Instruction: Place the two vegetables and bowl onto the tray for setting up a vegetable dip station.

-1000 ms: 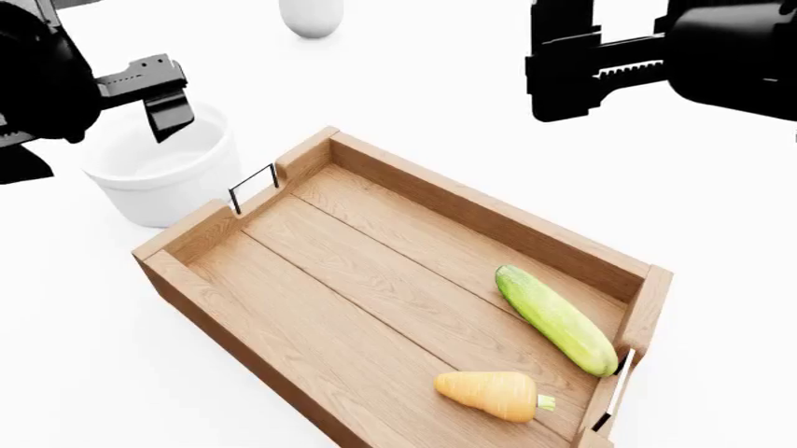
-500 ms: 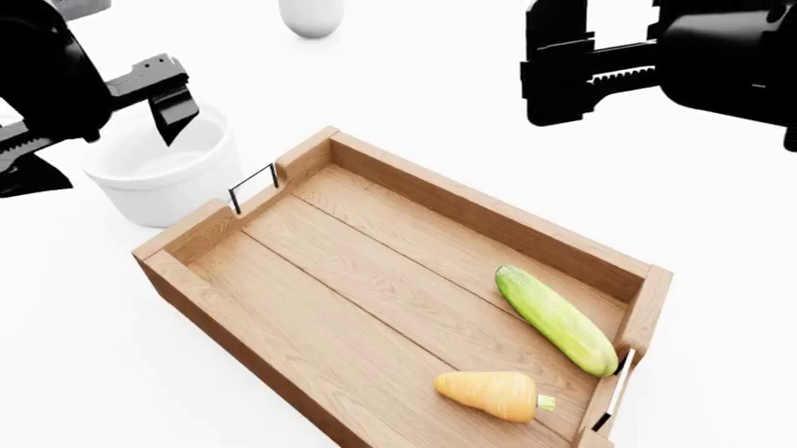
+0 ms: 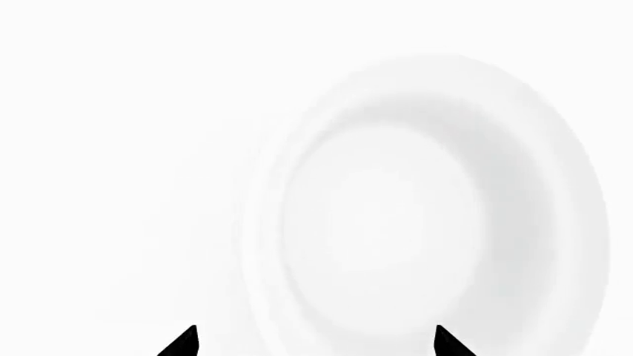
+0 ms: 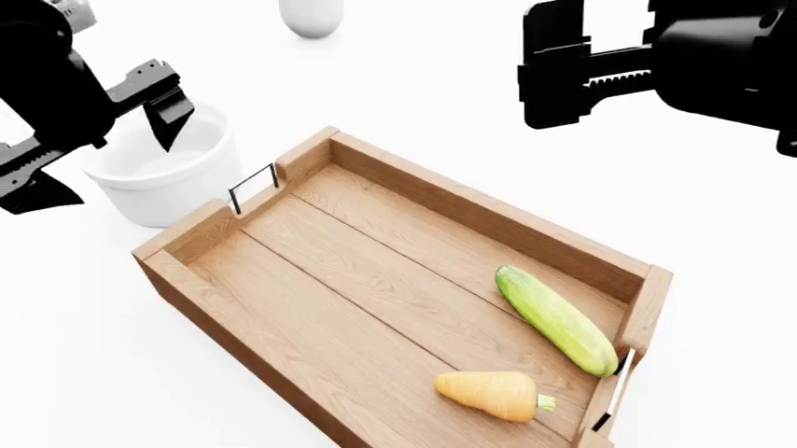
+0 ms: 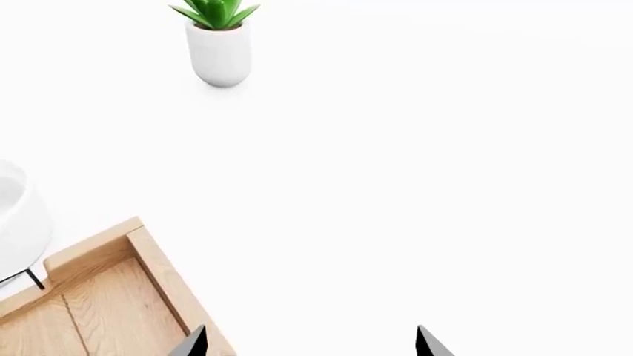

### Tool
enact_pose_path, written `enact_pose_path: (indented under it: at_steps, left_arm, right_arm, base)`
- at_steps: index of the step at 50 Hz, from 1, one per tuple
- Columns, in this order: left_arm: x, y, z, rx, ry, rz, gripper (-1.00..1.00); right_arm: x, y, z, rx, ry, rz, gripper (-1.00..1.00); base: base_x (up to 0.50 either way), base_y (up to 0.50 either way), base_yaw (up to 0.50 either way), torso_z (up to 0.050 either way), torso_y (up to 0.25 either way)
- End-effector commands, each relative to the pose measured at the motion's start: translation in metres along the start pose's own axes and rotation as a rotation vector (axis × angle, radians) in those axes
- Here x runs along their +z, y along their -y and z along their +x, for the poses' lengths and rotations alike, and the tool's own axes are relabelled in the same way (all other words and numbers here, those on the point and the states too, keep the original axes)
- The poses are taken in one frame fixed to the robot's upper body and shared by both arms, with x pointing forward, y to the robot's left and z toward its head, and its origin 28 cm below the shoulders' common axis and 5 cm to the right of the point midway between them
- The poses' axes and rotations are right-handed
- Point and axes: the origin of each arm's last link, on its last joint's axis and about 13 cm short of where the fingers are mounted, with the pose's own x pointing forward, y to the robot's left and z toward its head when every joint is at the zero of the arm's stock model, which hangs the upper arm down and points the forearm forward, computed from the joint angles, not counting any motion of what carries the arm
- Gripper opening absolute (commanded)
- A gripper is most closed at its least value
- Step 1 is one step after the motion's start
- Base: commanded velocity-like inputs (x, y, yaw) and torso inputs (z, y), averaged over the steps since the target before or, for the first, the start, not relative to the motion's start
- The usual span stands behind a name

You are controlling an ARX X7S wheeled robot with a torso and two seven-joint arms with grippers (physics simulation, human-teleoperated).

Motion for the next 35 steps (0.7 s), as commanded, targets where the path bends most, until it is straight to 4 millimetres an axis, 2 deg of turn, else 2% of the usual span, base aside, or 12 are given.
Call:
enact_pose_path:
  at_steps: [1,26,35]
  left_arm:
    - [0.004,-0.001,0.012,0.013,-0.014,-0.061,1.0]
    - [0.011,0.002,0.051,0.044,-0.048,-0.183,1.0]
    - [0.009,0.002,0.058,0.052,-0.051,-0.187,1.0]
  right_arm:
    - [-0.001,0.0,0.001,0.002,-0.001,0.0,1.0]
    - [-0.001,-0.002,0.003,0.012,-0.005,0.004,1.0]
    - [-0.002,-0.002,0.003,0.013,-0.004,0.004,1.0]
  base:
    - [0.0,0.0,0.0,0.0,0.0]
    - [0.0,0.0,0.0,0.0,0.0]
    - [0.0,0.0,0.0,0.0,0.0]
